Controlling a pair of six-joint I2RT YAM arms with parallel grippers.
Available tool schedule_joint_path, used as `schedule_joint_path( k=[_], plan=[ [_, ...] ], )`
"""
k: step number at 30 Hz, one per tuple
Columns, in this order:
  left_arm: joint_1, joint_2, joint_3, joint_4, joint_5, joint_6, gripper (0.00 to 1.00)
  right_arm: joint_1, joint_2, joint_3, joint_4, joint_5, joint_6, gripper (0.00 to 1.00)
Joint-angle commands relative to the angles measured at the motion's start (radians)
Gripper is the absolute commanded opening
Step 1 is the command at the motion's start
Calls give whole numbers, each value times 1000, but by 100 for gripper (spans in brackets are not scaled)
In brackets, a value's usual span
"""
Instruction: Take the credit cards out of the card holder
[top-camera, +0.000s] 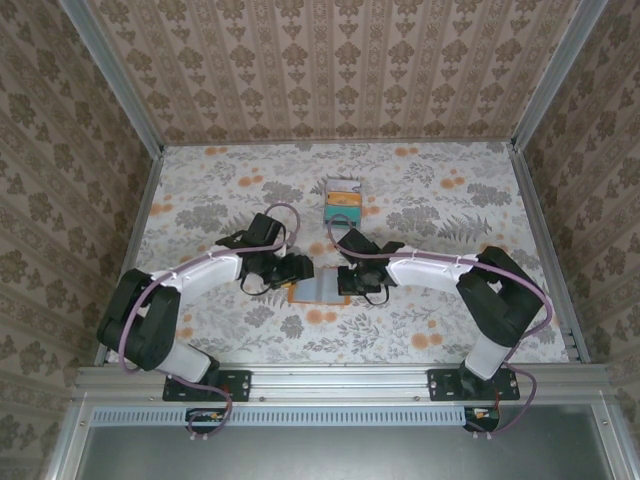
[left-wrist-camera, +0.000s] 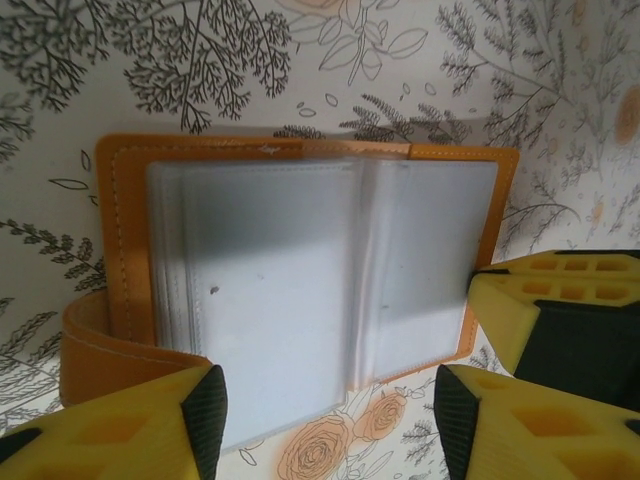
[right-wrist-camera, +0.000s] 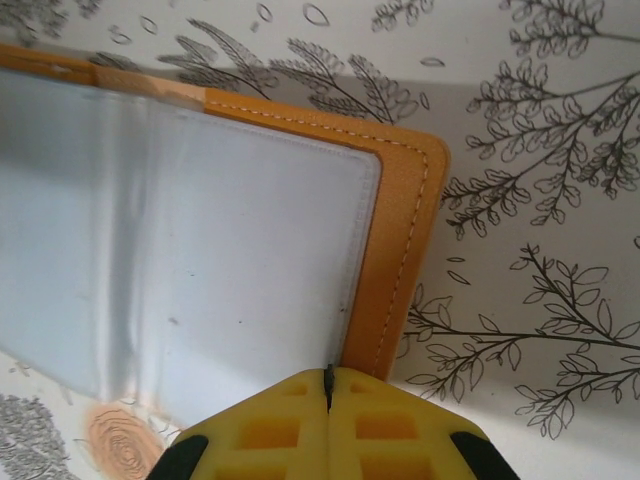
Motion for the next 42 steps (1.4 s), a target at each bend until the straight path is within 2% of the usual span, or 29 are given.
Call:
schedule_joint_path(
  k=[1, 17, 26, 42],
  plan=[
    [-14, 21, 19, -28, 7, 30, 58, 3, 23, -14, 14, 14, 27, 0],
    [-35, 105, 54, -139, -106, 65, 59, 3, 26, -25, 33, 4, 40, 0],
    [-50, 148, 63, -134, -91, 68, 59, 3, 35, -23, 36, -3, 40, 0],
    [-72, 153, 80, -16, 61, 75, 62, 3, 41, -27, 43, -14, 50, 0]
  ],
)
